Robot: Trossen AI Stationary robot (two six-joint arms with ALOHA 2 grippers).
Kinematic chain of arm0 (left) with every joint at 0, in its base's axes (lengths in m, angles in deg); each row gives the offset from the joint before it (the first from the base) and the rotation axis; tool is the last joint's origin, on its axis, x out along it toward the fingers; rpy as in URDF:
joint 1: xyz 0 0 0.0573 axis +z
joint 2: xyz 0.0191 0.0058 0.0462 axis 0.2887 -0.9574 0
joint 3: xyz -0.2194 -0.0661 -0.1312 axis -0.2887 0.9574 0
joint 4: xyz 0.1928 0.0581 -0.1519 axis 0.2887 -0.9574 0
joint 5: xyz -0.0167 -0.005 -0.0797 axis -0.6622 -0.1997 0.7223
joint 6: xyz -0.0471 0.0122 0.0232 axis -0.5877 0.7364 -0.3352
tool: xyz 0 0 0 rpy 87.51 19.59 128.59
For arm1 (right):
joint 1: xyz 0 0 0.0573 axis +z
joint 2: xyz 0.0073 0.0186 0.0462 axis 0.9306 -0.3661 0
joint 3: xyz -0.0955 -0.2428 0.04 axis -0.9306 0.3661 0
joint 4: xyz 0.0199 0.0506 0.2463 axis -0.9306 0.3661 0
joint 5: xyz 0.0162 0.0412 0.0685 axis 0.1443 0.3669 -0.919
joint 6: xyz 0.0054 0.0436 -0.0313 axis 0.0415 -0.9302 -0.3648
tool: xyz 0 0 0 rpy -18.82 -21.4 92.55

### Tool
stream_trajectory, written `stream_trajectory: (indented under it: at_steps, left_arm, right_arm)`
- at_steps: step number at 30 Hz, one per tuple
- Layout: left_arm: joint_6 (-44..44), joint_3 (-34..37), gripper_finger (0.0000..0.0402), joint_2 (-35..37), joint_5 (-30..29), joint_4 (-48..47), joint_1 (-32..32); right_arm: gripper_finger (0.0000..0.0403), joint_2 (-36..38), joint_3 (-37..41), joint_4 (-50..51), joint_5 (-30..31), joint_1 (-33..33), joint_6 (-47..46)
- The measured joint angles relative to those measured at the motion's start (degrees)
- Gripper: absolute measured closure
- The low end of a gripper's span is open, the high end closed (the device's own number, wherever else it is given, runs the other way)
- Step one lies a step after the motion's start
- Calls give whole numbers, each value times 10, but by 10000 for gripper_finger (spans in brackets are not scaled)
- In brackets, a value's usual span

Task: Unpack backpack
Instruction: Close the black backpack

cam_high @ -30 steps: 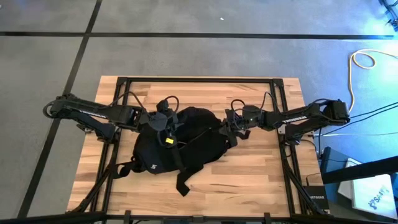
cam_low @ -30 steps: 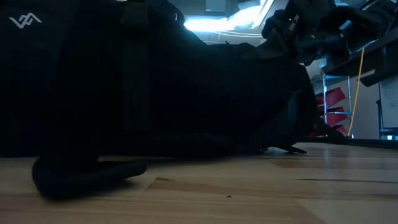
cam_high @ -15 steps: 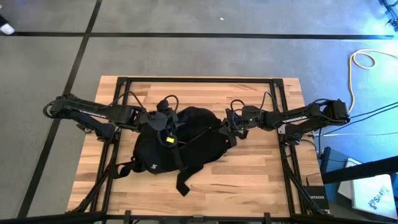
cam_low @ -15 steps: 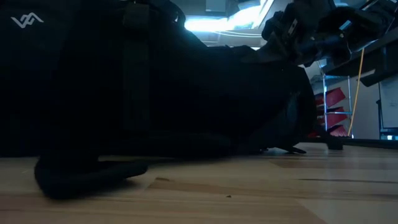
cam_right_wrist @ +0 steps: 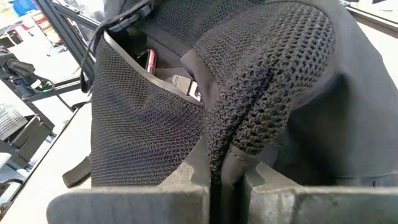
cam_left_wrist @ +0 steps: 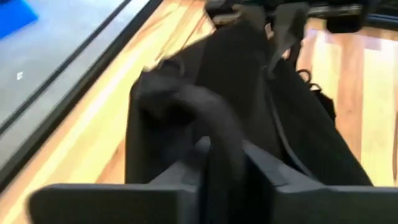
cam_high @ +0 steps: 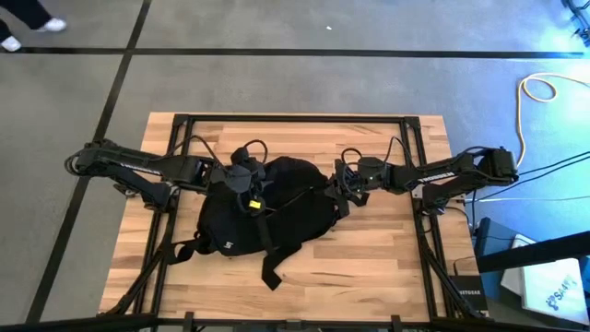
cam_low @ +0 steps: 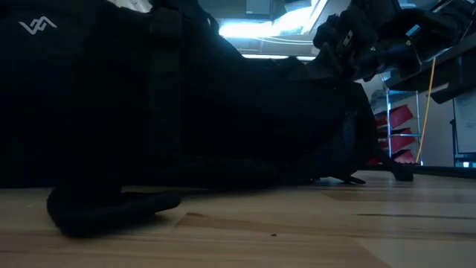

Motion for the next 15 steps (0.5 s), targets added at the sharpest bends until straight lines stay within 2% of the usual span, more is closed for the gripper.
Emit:
stream_trajectory:
  at_steps: [5,8,11,15]
  left_arm:
    - [-48,0,234,-1,-36,10,1]
    - [-28,0,162,-1,-68,52,1]
    - [39,0,106,-1,-99,124,-6]
    - [147,0,77,0,-183,224,-23]
  right_arm:
    - [402,0,0,2,0,0,11]
    - [400,0,0,2,0,0,19]
    - [399,0,0,3,0,0,29]
    - [399,0,0,3,1,0,37]
